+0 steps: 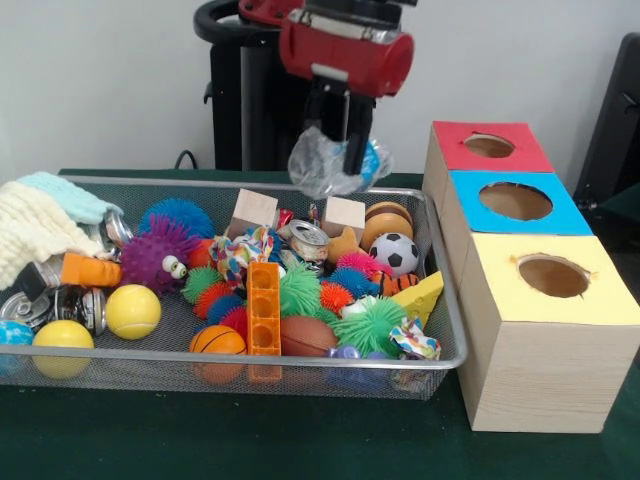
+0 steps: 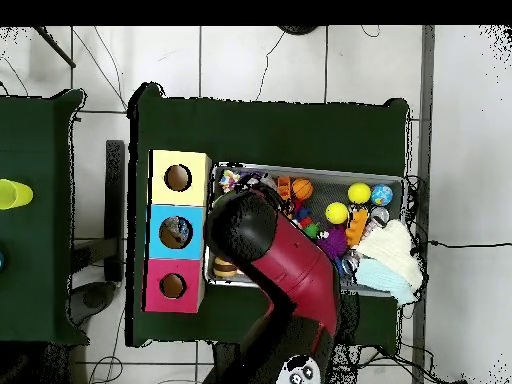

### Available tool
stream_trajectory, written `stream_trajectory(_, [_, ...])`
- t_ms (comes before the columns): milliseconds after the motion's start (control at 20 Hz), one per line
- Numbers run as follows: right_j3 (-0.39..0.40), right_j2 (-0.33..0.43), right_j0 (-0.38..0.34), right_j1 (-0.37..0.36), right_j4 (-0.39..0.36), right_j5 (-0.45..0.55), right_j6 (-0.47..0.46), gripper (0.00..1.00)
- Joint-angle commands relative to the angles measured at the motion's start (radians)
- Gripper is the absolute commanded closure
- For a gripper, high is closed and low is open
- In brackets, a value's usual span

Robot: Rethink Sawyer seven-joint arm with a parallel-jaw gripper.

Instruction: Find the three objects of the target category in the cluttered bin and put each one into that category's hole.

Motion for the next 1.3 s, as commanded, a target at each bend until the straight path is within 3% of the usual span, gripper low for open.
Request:
stream_trajectory(50, [0.038, -0.031, 0.052, -0.026, -0.027, 0.167, 0.355, 1.0])
stream_trajectory(400, [0.077, -0.031, 0.112, -0.021, 0.006, 0.13, 0.411, 1.0])
stream_trajectory(1300, [0.11, 0.009, 0.175, 0.021, 0.021, -0.009, 0.557, 1.0])
